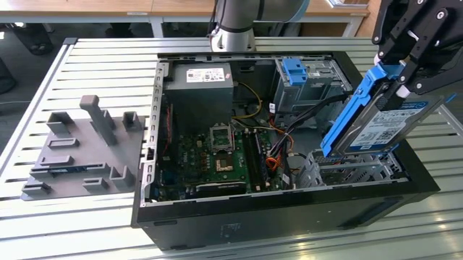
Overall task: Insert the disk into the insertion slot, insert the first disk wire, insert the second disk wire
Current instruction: 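Insert the disk into the insertion slot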
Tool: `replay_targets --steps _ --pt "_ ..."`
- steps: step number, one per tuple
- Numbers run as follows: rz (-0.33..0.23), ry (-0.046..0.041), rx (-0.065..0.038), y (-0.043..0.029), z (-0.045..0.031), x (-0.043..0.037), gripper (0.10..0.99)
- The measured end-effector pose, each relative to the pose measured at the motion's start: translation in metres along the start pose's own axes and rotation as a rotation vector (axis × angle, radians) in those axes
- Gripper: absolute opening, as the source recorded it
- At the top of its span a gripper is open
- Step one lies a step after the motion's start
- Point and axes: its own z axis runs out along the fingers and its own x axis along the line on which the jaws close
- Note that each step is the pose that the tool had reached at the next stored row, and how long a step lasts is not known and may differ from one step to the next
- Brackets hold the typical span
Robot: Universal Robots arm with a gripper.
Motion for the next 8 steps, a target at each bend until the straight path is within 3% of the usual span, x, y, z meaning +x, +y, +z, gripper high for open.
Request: replay_targets --steps 8 --pt "0.000 0.0000 0.000 -0.0001 0.0048 -0.0031 0.365"
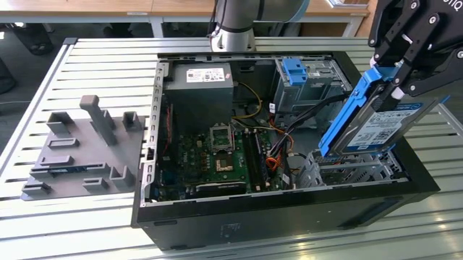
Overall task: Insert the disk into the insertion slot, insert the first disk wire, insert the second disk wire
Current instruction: 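Insert the disk into the insertion slot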
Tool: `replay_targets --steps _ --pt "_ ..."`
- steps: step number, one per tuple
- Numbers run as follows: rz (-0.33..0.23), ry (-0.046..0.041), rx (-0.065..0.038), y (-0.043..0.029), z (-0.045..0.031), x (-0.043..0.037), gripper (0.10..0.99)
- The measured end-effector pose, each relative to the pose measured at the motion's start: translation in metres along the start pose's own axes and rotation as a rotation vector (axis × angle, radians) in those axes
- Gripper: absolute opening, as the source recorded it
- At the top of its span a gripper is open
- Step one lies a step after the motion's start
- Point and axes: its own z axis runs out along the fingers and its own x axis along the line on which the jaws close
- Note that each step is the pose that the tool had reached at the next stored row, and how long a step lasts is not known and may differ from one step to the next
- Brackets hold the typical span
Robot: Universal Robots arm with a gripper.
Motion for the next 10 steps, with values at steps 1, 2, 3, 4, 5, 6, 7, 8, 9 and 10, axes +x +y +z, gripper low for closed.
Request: replay_targets --steps 1,2,3,4,5,6,7,8,9,10 --pt "0.000 0.0000 0.000 0.0000 0.0004 -0.0001 0.365" --pt "0.000 0.0003 0.000 0.0000 0.0007 -0.0003 0.365" --pt "0.000 0.0005 0.000 0.0000 0.0009 -0.0005 0.365" --pt "0.000 0.0003 0.000 0.0000 0.0013 -0.0006 0.365" --pt "-0.001 0.0005 0.000 0.0000 0.0015 -0.0008 0.365" --pt "-0.001 0.0007 0.000 -0.0001 0.0018 -0.0013 0.365" --pt "-0.004 0.0008 0.000 0.0000 0.0022 -0.0019 0.365" --pt "-0.008 0.0008 0.000 -0.0001 0.0027 -0.0025 0.365" --pt "-0.011 0.0009 0.000 -0.0001 0.0032 -0.0030 0.365" --pt "-0.014 0.0011 0.000 -0.0001 0.0035 -0.0035 0.365"
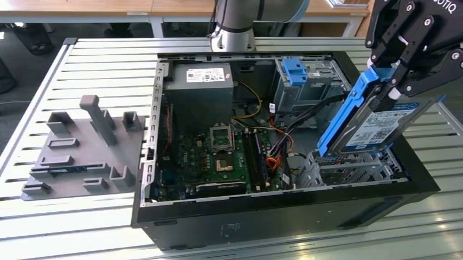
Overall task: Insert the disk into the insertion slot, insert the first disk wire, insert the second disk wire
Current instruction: 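Insert the disk into the insertion slot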
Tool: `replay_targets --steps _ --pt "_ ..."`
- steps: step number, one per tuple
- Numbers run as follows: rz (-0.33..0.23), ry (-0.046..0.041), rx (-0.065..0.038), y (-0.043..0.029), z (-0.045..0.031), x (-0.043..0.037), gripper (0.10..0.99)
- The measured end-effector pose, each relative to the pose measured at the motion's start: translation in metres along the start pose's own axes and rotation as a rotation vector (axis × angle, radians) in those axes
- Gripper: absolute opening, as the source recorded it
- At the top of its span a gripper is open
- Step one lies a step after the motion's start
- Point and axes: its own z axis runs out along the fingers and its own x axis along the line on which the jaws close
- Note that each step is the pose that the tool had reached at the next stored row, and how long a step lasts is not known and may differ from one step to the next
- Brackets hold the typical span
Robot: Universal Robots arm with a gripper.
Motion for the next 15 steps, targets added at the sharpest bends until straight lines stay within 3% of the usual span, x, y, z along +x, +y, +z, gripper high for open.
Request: replay_targets --steps 15 --pt "-0.023 0.0009 0.000 -0.0037 0.0129 -0.0020 0.365"
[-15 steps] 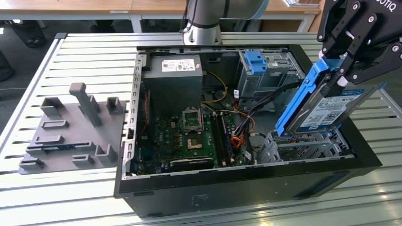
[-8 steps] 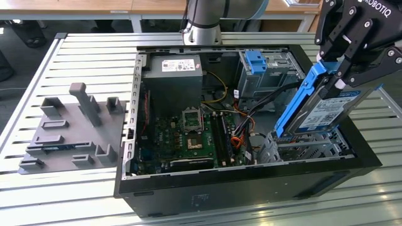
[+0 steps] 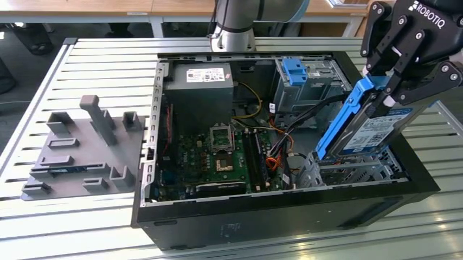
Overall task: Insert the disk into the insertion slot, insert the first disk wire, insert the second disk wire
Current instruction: 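Insert the disk into the insertion slot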
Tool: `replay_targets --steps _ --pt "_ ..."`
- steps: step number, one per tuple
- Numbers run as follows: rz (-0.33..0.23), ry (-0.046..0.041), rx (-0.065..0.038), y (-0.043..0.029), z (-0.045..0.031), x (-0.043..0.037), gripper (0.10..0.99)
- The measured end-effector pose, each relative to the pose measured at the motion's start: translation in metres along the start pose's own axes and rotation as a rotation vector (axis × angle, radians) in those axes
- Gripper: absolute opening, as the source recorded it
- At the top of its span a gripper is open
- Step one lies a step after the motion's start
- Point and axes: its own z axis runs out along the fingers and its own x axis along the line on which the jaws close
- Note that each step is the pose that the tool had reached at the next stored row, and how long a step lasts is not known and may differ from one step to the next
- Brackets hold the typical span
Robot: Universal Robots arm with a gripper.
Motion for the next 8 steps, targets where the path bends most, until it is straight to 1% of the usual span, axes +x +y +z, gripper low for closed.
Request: replay_targets --steps 8 --pt "0.000 -0.0002 0.000 -0.0012 0.0034 -0.0010 0.365"
